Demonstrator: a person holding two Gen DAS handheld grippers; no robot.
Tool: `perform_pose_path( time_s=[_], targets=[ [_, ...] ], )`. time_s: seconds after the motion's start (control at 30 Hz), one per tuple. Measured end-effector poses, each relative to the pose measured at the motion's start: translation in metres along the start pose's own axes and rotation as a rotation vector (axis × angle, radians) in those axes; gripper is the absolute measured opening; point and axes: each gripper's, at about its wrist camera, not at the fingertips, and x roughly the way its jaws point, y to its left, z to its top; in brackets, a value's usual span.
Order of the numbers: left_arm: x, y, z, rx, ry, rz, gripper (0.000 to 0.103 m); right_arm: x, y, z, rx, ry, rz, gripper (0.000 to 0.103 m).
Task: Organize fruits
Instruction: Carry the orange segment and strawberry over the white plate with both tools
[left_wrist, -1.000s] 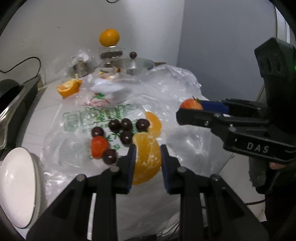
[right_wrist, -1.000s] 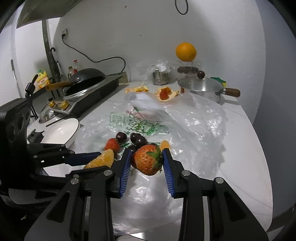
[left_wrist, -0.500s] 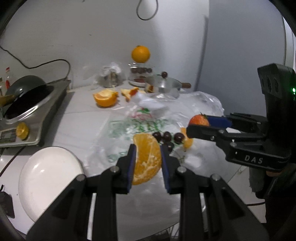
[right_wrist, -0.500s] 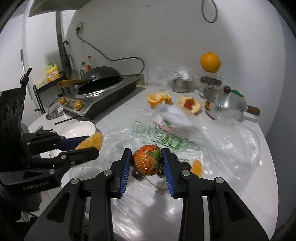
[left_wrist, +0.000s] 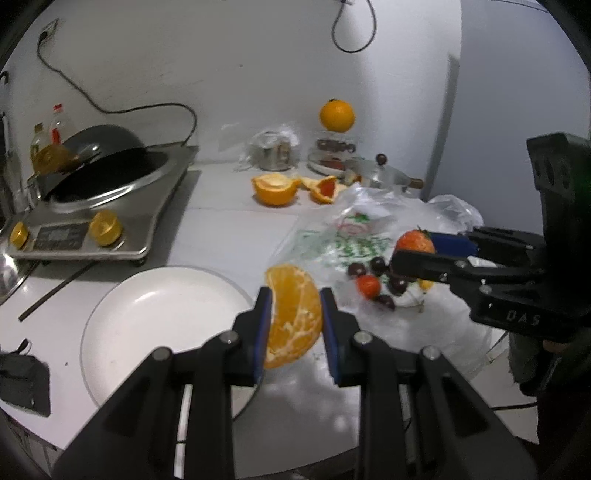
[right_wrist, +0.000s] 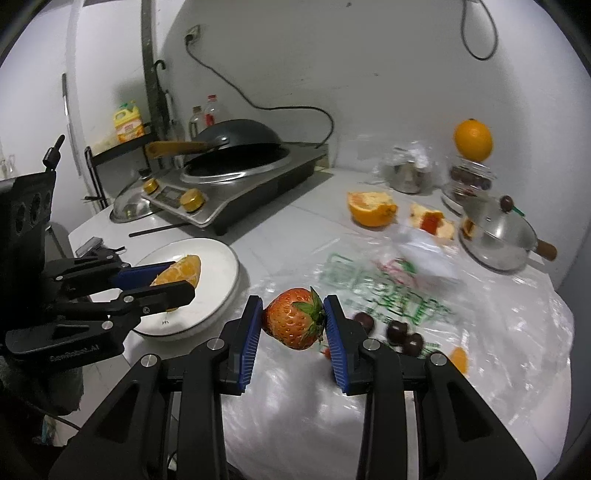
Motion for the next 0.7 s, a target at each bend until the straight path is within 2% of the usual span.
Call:
perform_pose_path(
  time_s=[0.7],
  targets=[
    [-0.017, 0.078, -0.036, -0.097, 0.015, 0.073, 0.026, 0.054, 0.085, 0.016, -0.114, 0.076, 0.092, 0.036]
  ],
)
